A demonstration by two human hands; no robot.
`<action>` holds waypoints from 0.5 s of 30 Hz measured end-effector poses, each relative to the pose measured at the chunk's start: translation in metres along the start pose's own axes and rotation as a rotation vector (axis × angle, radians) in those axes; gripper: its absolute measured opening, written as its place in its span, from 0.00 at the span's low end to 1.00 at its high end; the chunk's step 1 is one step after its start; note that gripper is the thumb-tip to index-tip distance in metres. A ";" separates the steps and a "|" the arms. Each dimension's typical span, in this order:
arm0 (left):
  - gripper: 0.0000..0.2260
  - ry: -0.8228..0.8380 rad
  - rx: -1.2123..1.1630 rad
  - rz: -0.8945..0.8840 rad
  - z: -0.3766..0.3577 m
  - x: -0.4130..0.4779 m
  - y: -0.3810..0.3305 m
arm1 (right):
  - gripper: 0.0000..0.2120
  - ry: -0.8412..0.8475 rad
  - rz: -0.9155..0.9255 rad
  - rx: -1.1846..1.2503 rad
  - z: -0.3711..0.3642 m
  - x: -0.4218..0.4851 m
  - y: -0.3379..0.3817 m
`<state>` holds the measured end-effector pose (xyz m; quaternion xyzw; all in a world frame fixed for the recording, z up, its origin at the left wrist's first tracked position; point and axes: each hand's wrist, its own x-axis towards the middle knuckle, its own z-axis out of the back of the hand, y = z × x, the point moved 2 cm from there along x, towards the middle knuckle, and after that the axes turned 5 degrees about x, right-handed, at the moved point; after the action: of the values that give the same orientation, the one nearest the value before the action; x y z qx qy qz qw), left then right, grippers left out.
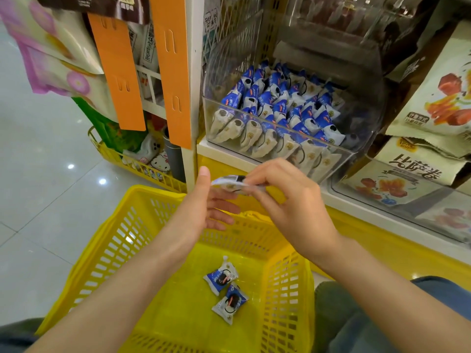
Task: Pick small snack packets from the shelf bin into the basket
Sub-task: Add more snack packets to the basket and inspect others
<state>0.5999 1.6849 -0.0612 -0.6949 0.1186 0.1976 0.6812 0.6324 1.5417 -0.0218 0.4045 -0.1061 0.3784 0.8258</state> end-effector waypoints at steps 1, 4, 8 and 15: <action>0.29 0.017 -0.069 0.001 0.001 -0.001 -0.001 | 0.07 0.046 0.062 -0.048 -0.002 -0.001 0.001; 0.15 -0.033 -0.135 -0.081 0.006 -0.003 -0.001 | 0.09 0.169 0.196 -0.141 -0.006 -0.003 0.002; 0.07 -0.155 -0.003 -0.175 0.008 -0.005 -0.002 | 0.20 0.155 -0.065 -0.016 -0.010 -0.003 0.001; 0.07 -0.083 0.104 -0.267 0.001 -0.006 -0.002 | 0.15 0.125 -0.840 0.641 -0.015 -0.001 -0.019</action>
<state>0.5954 1.6850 -0.0564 -0.6596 0.0070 0.1275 0.7407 0.6431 1.5452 -0.0431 0.6208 0.2354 0.0519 0.7460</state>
